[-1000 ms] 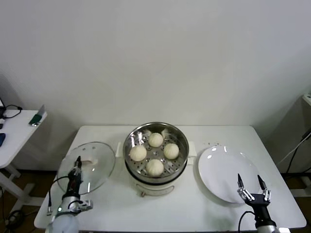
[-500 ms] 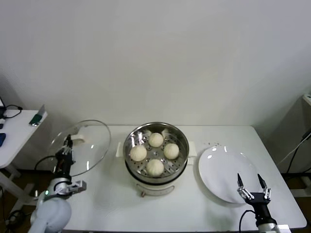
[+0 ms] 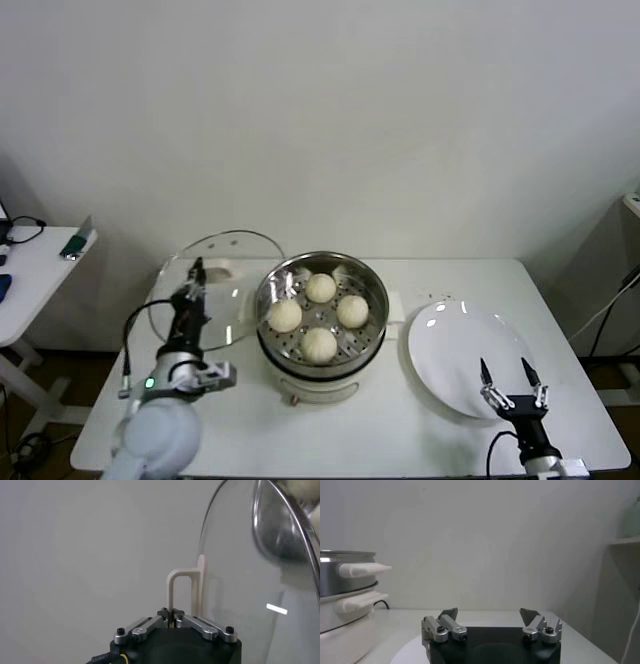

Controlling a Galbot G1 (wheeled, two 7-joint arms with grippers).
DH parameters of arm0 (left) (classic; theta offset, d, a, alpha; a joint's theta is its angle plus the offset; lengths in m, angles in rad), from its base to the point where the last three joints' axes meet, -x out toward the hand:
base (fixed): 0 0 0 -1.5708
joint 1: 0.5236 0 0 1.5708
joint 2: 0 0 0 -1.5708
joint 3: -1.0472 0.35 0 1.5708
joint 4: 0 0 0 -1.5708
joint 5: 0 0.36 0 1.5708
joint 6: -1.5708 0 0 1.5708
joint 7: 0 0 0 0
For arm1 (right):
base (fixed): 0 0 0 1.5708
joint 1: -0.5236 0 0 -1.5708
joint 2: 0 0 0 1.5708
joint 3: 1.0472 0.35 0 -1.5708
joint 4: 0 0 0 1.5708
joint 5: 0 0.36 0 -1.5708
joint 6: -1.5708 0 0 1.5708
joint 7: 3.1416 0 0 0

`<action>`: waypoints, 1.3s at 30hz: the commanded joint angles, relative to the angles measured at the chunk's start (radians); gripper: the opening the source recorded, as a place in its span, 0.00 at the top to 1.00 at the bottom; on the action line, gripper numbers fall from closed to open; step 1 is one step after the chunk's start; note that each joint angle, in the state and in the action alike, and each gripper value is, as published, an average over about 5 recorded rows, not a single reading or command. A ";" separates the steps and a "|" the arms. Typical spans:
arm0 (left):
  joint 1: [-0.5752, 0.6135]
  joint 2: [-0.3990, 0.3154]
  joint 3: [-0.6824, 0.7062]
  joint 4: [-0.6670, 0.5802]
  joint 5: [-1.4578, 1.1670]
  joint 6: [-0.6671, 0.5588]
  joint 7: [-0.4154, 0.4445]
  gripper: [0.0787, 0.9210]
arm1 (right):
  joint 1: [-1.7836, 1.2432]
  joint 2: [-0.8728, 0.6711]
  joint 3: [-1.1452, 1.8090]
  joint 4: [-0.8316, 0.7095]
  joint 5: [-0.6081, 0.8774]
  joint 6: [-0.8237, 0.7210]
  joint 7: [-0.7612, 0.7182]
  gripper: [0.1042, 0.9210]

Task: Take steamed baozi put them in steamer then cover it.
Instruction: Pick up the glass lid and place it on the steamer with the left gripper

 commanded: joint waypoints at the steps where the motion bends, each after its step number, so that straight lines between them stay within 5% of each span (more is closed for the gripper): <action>1: -0.142 -0.165 0.326 -0.039 0.263 0.156 0.176 0.94 | 0.012 -0.007 -0.011 -0.013 -0.008 0.004 0.001 0.12; 9: -0.167 -0.373 0.433 0.075 0.426 0.163 0.208 0.94 | 0.030 -0.019 -0.020 -0.038 -0.005 0.022 -0.006 0.12; 14: -0.169 -0.443 0.457 0.148 0.484 0.153 0.194 0.94 | 0.034 -0.019 -0.023 -0.044 -0.003 0.032 -0.009 0.12; 39: -0.164 -0.385 0.387 0.279 0.491 0.111 0.108 0.94 | 0.034 -0.010 -0.020 -0.060 0.009 0.067 -0.011 0.12</action>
